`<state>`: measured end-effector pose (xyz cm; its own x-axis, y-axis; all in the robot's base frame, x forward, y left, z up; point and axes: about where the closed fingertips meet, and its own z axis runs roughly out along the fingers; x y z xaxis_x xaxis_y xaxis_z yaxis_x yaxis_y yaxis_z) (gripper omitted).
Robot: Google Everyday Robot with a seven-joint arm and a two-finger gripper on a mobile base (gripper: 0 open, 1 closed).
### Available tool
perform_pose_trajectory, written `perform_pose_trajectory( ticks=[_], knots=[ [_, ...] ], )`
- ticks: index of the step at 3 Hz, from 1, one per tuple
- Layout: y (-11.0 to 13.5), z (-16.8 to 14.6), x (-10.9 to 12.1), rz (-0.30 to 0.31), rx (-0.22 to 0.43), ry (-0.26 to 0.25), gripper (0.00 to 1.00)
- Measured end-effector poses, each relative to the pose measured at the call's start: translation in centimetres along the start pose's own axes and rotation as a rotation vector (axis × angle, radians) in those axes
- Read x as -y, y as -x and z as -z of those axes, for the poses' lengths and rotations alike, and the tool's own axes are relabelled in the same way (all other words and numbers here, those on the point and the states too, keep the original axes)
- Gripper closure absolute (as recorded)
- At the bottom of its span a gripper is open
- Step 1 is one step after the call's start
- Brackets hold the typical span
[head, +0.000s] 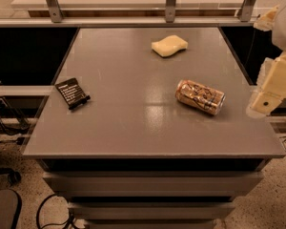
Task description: Move orange can near sponge
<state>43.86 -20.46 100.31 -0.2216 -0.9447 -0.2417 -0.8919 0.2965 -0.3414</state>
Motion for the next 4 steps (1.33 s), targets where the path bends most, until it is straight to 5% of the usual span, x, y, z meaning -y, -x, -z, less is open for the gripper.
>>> perform_pose_trajectory(
  ticks=[1, 4],
  knots=[
    [0.8, -1.9, 0.1, -0.055, 0.002, 0.015, 0.0],
    [2.9, -11.7, 1.2, -0.039, -0.059, 0.155, 0.0]
  ],
)
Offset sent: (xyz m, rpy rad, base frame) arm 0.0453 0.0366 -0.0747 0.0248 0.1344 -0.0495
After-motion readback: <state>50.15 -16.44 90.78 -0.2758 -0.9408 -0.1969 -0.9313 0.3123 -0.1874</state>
